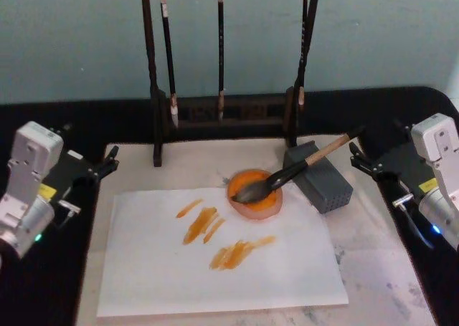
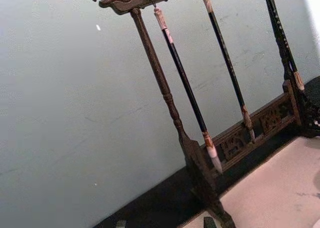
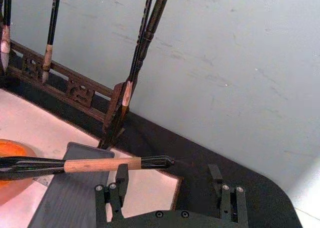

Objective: Pick up the brush from the inkstone, write on the paper, then place the brush back to its original position.

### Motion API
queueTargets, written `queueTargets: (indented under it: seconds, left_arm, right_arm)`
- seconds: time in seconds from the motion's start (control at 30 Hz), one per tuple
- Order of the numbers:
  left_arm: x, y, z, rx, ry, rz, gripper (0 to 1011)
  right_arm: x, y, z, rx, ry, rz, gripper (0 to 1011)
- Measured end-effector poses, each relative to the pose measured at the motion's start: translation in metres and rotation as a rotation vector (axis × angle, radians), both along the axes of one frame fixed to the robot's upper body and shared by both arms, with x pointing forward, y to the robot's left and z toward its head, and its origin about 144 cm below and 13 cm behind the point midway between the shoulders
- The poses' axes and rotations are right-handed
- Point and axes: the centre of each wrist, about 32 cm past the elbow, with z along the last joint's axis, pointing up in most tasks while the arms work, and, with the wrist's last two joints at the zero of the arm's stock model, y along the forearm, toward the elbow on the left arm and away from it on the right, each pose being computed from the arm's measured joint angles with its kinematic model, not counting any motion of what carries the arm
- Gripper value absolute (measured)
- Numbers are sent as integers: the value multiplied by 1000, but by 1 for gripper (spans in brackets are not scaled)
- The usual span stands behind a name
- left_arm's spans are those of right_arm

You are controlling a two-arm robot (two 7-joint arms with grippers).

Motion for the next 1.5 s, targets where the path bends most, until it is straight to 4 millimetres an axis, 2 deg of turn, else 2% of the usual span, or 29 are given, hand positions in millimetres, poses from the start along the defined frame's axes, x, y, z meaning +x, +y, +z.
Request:
queueTargets:
  seconds: [0.23, 0.43, 0.93, 1.23, 1.5]
  left_arm:
    - [0, 0, 0, 0, 0, 0, 1001]
    - [0, 0, 0, 0, 0, 0, 1001]
    - [0, 0, 0, 0, 0, 0, 1001]
    - [0, 0, 0, 0, 0, 0, 1001]
    - [0, 0, 0, 0, 0, 0, 1001]
  right_arm:
    - [0, 0, 0, 0, 0, 0, 1000]
    - [-7, -2, 5, 74, 11, 16, 1000]
    - [-29, -1, 7, 496, 91, 5, 1000]
    - [-47, -5, -5, 746, 156, -15, 1000]
    - [-47, -13, -17, 892, 226, 5, 1000]
